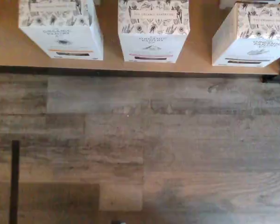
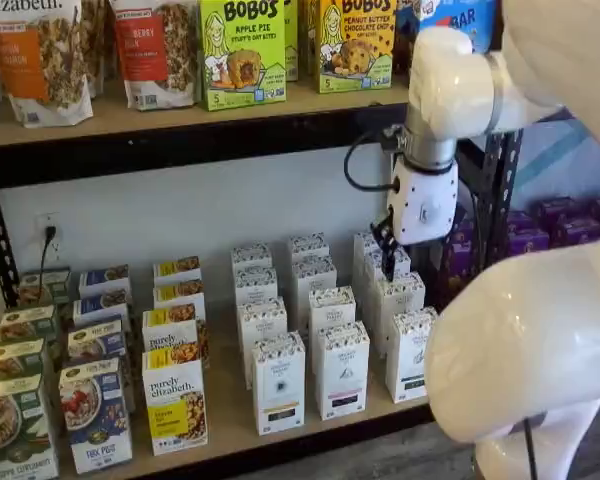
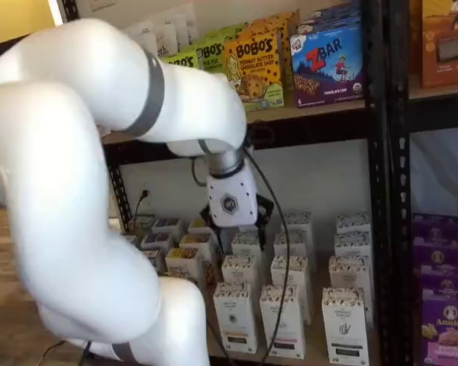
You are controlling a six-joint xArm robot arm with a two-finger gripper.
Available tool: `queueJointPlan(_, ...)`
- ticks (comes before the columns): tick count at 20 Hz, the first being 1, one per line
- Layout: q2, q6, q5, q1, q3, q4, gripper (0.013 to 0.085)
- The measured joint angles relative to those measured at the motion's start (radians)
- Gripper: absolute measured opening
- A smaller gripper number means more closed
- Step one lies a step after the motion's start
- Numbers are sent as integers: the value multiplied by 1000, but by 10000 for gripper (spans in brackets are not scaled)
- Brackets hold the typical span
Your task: Pick up the white box with a green strip in the middle, on the bottom shelf, the sixth box from the left
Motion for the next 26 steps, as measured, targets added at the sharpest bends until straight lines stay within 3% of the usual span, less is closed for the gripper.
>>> queueJointPlan(7, 198, -56, -245, -50, 21, 11, 850)
queueJointPlan(10, 291, -57, -315, -60, 2, -3, 850)
queueJointPlan(15, 446, -93, -456, -75, -37, 21, 850)
queueJointPlan(22, 619, -51, -525, -104, -129, -58, 850)
queueJointPlan(26, 702, -60, -545, -126, -187, -70, 850)
